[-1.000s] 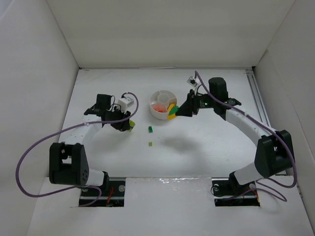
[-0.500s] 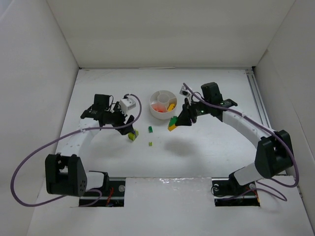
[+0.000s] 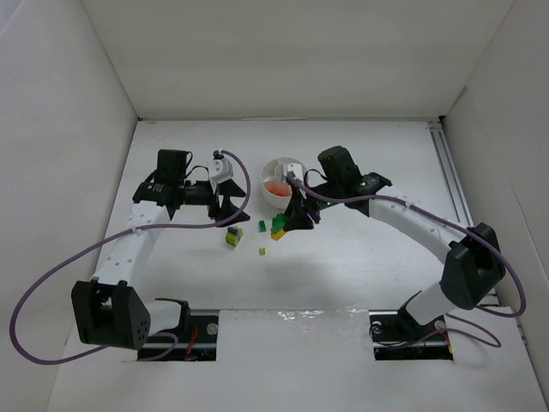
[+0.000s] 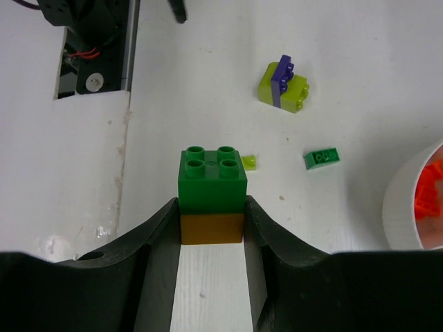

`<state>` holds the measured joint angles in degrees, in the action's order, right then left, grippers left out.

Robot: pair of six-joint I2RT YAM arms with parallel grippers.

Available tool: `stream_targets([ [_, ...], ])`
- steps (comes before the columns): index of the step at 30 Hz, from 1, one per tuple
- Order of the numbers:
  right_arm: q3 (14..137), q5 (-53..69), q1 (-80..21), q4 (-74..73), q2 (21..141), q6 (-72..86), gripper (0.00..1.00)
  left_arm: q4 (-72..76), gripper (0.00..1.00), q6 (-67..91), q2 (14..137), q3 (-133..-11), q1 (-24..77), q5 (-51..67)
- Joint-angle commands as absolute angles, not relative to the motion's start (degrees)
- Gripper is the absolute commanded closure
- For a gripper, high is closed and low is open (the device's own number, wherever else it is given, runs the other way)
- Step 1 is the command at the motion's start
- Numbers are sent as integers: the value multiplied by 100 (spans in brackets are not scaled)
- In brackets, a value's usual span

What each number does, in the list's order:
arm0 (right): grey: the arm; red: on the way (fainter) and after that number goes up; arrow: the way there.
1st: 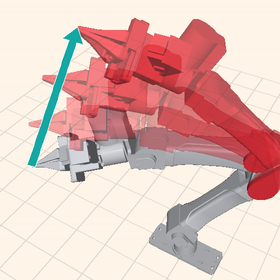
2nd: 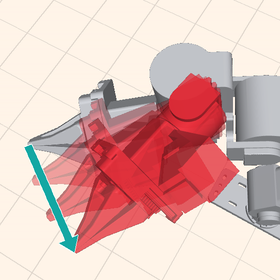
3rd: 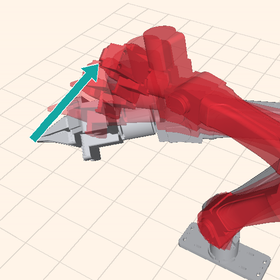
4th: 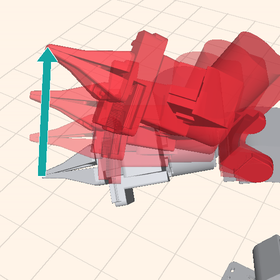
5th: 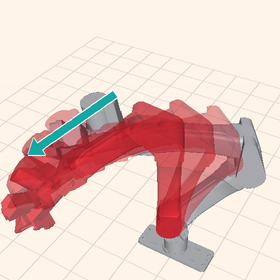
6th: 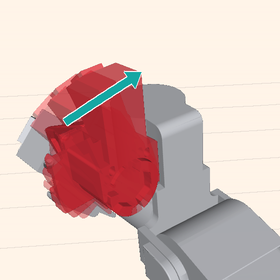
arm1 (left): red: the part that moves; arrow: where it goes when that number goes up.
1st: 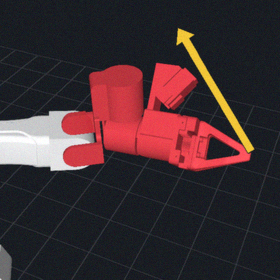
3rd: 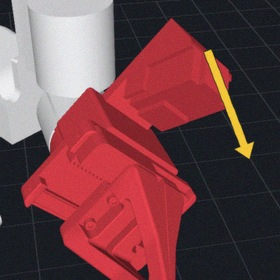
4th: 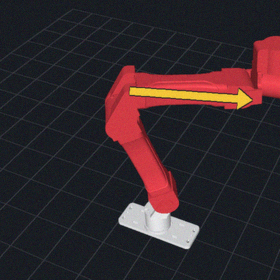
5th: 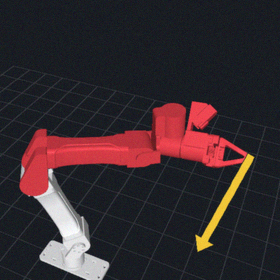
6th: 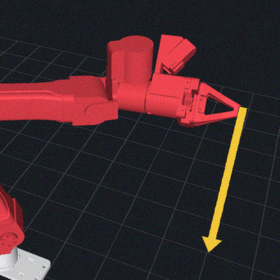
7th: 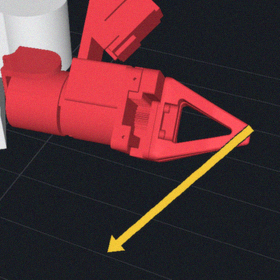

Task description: Sort the legos into containers by color

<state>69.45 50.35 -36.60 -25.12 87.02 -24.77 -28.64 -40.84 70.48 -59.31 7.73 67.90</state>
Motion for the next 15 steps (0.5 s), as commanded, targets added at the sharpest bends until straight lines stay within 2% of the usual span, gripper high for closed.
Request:
stream_targets([
  [1, 7304, 4922, -3805, -2382, 8806, -2804, 97, -3103, 30, -4588, 7049, -6091, 905, 7734],
  [7, 7550, 4922, -3867, -2382, 9026, -2804, 97, -3103, 30, -4693, 7049, -6091, 1115, 7937],
  [15, 7901, 4712, -4104, -2250, 9264, -2689, 97, -2233, 32, -3938, 6988, -5863, 1432, 7569],
])
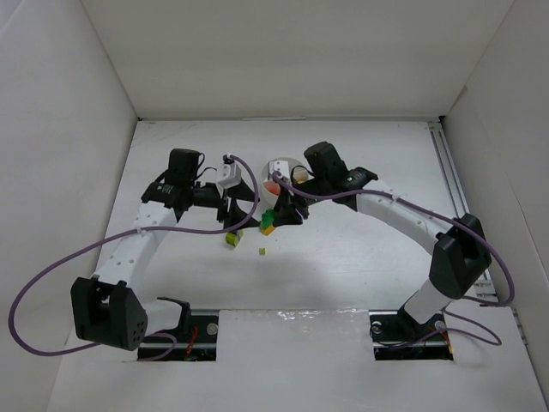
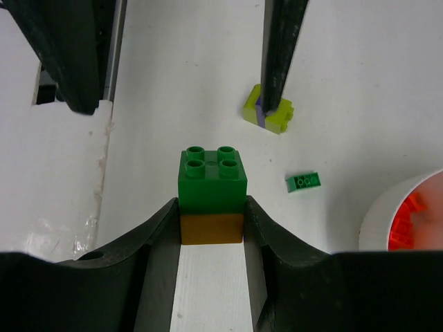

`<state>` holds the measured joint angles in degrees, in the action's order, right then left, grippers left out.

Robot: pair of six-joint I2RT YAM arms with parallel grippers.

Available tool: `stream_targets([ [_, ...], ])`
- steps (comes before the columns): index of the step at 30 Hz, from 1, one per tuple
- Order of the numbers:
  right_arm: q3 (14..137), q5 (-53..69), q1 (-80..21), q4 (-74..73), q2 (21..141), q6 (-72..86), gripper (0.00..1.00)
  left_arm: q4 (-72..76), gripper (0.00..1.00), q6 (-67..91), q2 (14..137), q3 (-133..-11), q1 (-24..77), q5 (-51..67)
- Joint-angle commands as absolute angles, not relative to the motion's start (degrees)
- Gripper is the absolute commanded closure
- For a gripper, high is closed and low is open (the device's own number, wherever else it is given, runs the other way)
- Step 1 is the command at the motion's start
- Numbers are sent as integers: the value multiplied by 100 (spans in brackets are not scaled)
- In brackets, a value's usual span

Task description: Sort the legos into containers by color

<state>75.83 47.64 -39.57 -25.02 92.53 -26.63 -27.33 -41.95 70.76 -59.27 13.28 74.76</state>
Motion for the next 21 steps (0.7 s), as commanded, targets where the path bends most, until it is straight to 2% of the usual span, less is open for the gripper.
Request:
stream_targets([
  [1, 7971, 4711, -4104, -2250, 9264, -2629, 97, -2102, 32, -3694, 6987, -5775, 1433, 7506],
  [7, 8095, 4605, -4218, -2197, 9325, -2628, 97, -994, 35, -2804, 6715, -5371, 1556, 7269],
  [11, 8095, 4553, -4219, -2197, 9273, -2566, 97, -853, 38, -2585, 6715, -5317, 1556, 7216],
  [17, 8095, 4553, -4219, -2197, 9272, -2566, 97, -738, 49, -2531, 6715, -5317, 1556, 7163],
  [21, 8095, 4553, -4219, -2197, 9272, -2566, 97, -790, 49, -2531, 6715, -5265, 1556, 7163],
])
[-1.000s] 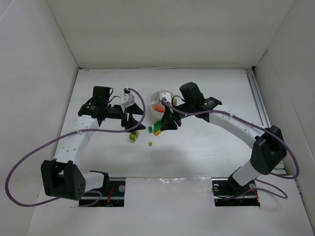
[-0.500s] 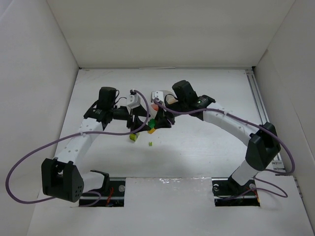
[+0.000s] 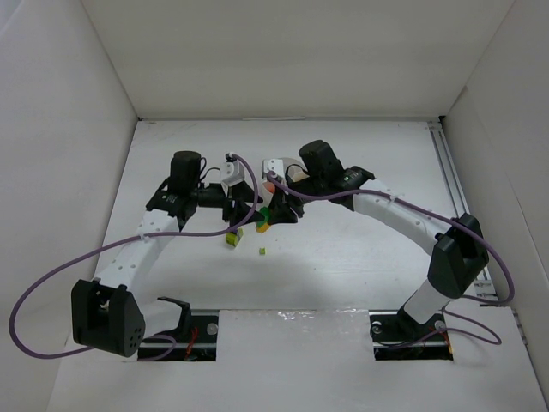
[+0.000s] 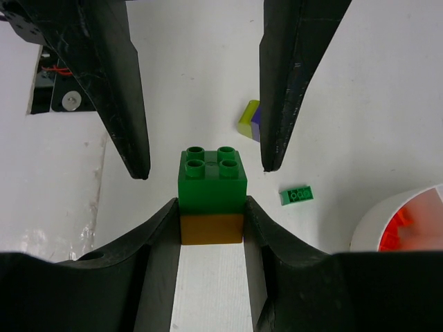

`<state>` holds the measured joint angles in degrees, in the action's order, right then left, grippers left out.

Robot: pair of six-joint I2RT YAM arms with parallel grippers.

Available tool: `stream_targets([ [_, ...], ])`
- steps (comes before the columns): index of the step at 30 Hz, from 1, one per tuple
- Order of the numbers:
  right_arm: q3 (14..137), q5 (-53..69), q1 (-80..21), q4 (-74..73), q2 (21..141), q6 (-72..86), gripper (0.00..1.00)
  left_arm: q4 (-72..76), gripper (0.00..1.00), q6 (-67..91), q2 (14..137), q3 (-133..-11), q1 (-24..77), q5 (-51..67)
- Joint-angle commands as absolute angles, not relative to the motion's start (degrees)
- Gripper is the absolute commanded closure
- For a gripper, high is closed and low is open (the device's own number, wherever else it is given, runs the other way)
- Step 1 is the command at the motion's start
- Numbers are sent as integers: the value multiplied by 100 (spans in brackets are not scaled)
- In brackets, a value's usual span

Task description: Sort the legos into containers by color

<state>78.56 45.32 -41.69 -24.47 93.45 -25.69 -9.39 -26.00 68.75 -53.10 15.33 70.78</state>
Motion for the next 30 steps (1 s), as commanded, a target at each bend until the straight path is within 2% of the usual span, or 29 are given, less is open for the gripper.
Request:
stream_targets([
  [1, 8095, 4492, -4219, -2197, 9220, -2566, 97, -791, 49, -2531, 6715, -5265, 1556, 7163],
  [11, 8095, 4491, -4219, -2197, 9105, -2566, 98, -1090, 44, -2786, 6873, -5317, 1556, 7216],
  [23, 8095, 4544, -4271, -2197, 9000, -2566, 98, -1345, 49, -2971, 7092, -5370, 1556, 7216],
  [27, 8095, 4597, -4271, -2197, 9000, -2566, 98, -1345, 57, -3023, 7093, -5370, 1556, 7216],
  [30, 8147, 4597, -4271, -2197, 9000, -2566, 98, -1345, 67, -3023, 7093, -5370, 1556, 7216],
])
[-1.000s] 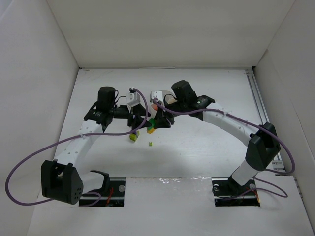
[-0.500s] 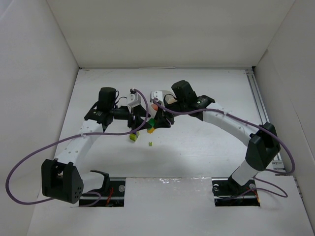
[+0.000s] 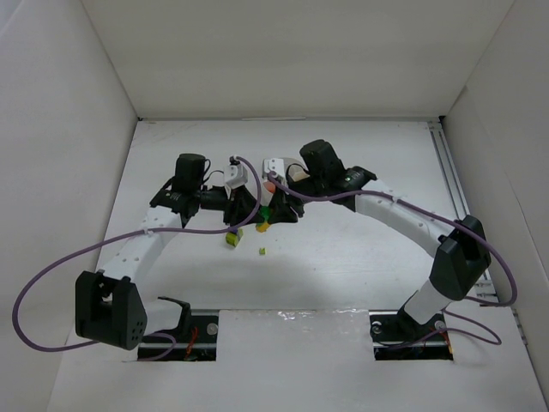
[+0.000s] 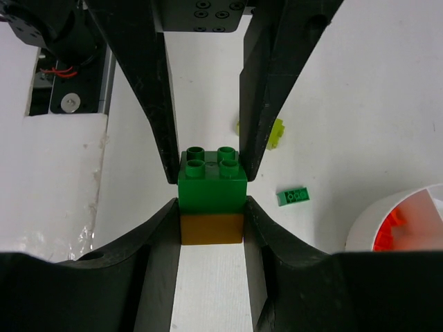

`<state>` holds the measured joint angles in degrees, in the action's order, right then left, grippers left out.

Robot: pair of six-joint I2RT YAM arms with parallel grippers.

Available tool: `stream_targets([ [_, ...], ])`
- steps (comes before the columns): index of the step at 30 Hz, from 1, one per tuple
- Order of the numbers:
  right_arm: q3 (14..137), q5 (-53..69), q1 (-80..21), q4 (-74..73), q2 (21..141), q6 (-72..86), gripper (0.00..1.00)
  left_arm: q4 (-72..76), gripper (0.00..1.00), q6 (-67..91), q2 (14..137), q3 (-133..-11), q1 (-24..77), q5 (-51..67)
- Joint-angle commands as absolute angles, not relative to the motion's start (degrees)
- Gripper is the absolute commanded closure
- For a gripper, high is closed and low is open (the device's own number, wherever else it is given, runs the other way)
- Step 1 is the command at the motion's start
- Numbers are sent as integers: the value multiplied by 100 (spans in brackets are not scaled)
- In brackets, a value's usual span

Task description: Sort the legos into containers by color

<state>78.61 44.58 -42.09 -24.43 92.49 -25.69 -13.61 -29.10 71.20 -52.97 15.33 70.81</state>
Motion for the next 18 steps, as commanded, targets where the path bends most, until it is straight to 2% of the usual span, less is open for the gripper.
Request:
stream_targets([
  [1, 8147, 4597, -4271, -2197, 9000, -2566, 98, -1345, 70, -3023, 7093, -5370, 1556, 7216],
  [2, 8147, 4649, -4271, -2145, 9000, -2566, 98, -1345, 73, -3023, 7093, -5370, 1556, 7216],
  [3, 8147, 4649, -4271, -2145, 9000, -2566, 98, -1345, 80, -3023, 7093, -5370, 1556, 7216],
  [8, 7963, 4509, -4271, -2197, 9000, -2627, 98, -1345, 96, -3023, 7093, -5370, 1556, 7216],
  [18, 7269, 4403, -3841, -2373, 8771, -2681, 99, -783, 100, -2435, 6628, -5194, 1231, 7216],
])
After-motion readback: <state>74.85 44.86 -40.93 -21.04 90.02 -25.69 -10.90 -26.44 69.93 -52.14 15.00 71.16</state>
